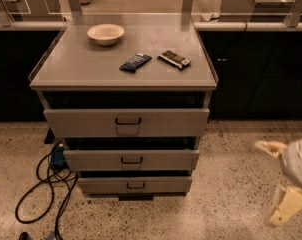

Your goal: Open bottom drawer

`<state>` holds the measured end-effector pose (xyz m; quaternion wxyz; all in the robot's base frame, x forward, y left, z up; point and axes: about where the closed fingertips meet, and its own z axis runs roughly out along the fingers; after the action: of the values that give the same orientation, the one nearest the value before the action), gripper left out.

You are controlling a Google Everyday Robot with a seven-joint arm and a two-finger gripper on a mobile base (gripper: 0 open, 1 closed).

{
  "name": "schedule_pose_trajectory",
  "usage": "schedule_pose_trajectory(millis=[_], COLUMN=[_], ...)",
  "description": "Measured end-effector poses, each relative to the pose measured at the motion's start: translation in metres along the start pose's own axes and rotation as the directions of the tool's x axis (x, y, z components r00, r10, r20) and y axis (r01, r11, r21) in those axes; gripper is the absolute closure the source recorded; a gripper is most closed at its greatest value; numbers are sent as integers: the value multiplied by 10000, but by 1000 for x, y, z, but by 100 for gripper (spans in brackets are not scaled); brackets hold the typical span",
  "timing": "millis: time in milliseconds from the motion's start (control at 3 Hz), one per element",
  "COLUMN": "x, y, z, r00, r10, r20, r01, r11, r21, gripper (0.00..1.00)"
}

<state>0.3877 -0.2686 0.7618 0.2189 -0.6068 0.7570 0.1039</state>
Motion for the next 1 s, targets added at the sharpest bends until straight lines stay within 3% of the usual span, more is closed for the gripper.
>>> schedule_pose_trajectory(millis=[333, 1000], x=[52, 137], y=[30, 60], z=[76, 214], r00=[9891, 9499], r10=[216, -231], r20=[1457, 3116], r01=[-130, 550], r11=[9981, 9941], r21=[-595, -940], gripper=[0, 0])
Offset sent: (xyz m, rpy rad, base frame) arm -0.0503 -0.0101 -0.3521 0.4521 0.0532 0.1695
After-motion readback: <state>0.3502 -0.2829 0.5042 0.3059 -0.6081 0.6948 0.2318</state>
